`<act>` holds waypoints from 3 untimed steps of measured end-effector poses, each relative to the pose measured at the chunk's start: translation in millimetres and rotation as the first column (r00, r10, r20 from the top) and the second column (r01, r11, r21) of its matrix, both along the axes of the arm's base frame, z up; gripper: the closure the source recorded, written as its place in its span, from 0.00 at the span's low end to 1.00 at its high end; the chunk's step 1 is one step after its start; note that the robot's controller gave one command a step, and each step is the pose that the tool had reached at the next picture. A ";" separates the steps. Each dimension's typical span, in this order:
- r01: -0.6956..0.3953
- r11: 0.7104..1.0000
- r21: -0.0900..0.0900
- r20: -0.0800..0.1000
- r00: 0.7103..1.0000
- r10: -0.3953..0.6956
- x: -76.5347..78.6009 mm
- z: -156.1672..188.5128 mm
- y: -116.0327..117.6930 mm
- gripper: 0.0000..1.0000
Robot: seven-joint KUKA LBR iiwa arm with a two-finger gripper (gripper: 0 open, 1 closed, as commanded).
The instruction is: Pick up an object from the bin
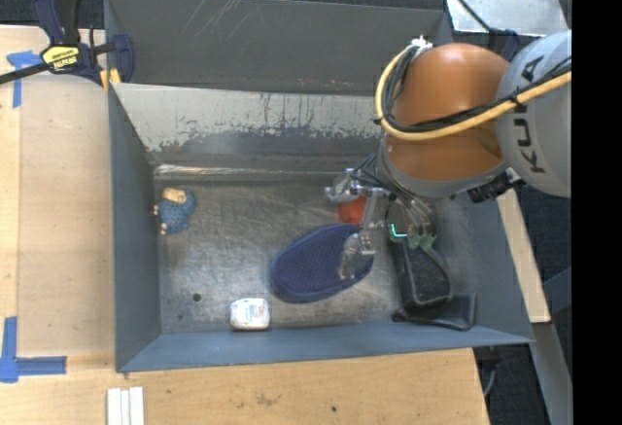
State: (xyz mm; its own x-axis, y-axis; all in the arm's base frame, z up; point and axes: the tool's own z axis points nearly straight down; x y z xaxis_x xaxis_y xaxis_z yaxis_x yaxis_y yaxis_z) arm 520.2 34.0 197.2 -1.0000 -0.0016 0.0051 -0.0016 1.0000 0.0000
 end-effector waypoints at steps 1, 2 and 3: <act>-0.304 0.953 0.001 0.003 0.953 0.304 2.1 -111.9 14.0 0.00; -0.301 0.954 0.000 0.004 0.954 0.301 2.7 -109.4 13.4 1.00; -0.493 0.870 -0.005 0.016 0.870 0.493 5.4 33.9 12.9 1.00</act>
Offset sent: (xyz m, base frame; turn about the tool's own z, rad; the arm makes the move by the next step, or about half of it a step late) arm 0.0022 0.0137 -0.1109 -0.3080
